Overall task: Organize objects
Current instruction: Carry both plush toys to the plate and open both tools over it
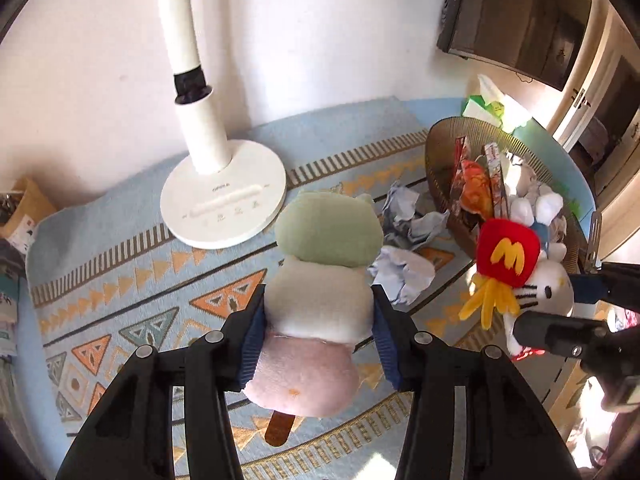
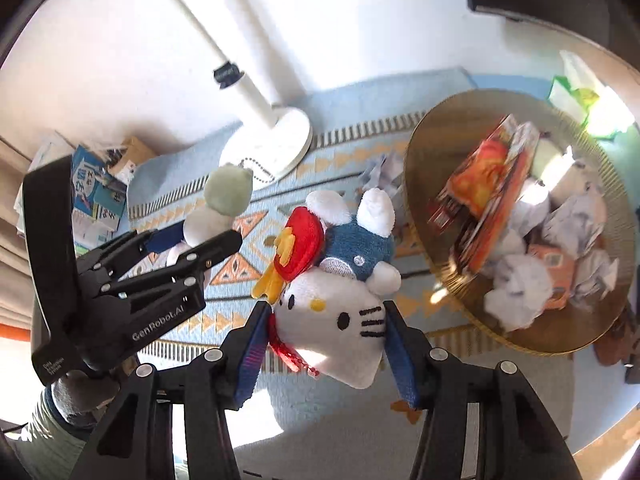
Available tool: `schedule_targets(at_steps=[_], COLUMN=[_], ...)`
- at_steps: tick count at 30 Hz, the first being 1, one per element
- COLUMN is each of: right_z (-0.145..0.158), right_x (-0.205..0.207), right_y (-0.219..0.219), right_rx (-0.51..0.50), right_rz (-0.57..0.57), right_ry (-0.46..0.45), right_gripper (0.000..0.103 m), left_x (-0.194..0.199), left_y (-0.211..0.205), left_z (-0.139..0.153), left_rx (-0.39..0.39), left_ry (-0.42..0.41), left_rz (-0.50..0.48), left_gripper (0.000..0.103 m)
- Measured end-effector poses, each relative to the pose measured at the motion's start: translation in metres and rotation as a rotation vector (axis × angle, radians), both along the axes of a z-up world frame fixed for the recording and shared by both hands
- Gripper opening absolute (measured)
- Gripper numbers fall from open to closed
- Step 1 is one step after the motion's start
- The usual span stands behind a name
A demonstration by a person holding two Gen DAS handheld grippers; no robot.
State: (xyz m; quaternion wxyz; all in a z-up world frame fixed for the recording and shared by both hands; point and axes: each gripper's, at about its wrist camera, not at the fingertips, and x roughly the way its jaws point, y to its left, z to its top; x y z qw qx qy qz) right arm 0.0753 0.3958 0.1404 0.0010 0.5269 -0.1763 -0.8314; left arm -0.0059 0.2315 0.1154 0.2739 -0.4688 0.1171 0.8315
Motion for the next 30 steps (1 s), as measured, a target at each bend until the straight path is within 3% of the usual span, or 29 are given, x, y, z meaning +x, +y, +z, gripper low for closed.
schedule_targets(at_steps=[6, 12, 18, 25, 28, 29, 30], right_z=[0.053, 0.090, 0.089, 0.082, 0.076, 0.071, 0.065], right_x=[0.010, 0.024, 0.028, 0.011, 0.000, -0.004, -0.008], right_y=[0.074, 0.158, 0.215, 0.220, 0.219, 0.219, 0.220], right_rx=[0.079, 0.122, 0.079, 0.066, 0.043, 0.027, 0.018], right_rz=[-0.130, -0.292, -0.368, -0.282, -0.228, -0.205, -0.198], right_ry=[0.108, 0.179, 0.175, 0.165, 0.155, 0.140, 0.124], right_gripper=[0.054, 0.054, 0.054, 0.054, 0.059, 0.067, 0.069], left_x=[0.006, 0.001, -0.003, 0.004, 0.008, 0.009, 0.009], left_y=[0.061, 0.109, 0.156, 0.194, 0.203, 0.205, 0.205], left_z=[0.039, 0.067, 0.073, 0.068, 0.065, 0.062, 0.058], left_rx=[0.041, 0.108, 0.125, 0.137, 0.148, 0.135, 0.127], left_ry=[0.090, 0.117, 0.111, 0.090, 0.075, 0.078, 0.079], left_rz=[-0.040, -0.044, -0.074, -0.103, -0.127, -0.118, -0.107], left_gripper=[0.046, 0.046, 0.046, 0.047, 0.060, 0.076, 0.084])
